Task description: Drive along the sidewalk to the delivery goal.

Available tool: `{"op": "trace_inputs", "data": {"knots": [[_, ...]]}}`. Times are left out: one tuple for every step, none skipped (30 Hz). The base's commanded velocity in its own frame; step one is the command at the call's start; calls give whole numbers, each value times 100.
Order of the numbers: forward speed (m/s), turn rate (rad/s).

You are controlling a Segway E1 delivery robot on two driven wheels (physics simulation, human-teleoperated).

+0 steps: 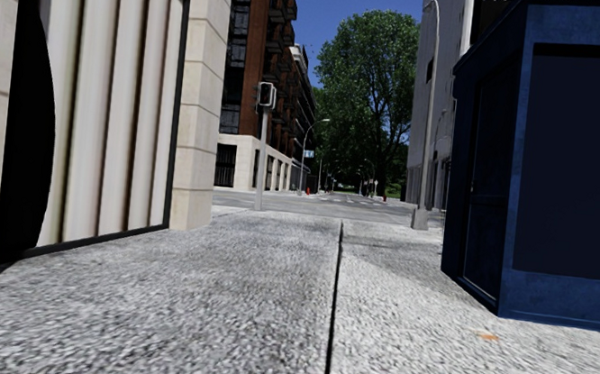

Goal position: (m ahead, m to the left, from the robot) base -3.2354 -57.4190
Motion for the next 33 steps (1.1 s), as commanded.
{"op": "trace_inputs", "data": {"knots": [[200,-21],[200,-28],[200,-33],[200,-36],[200,-37],[200,-37],[200,-38],[200,-38],[200,-38],[200,-38],[200,-38],[200,-38],[200,-38],[200,-38],[200,-38],[200,-38],[200,-38],[200,-37],[200,-37],[200,-27],[200,-6],[200,0],[200,0],[200,0],[200,0],[200,0],[200,0],[200,0],[200,0],[200,0],[200,0],[200,0],[200,0]]}}
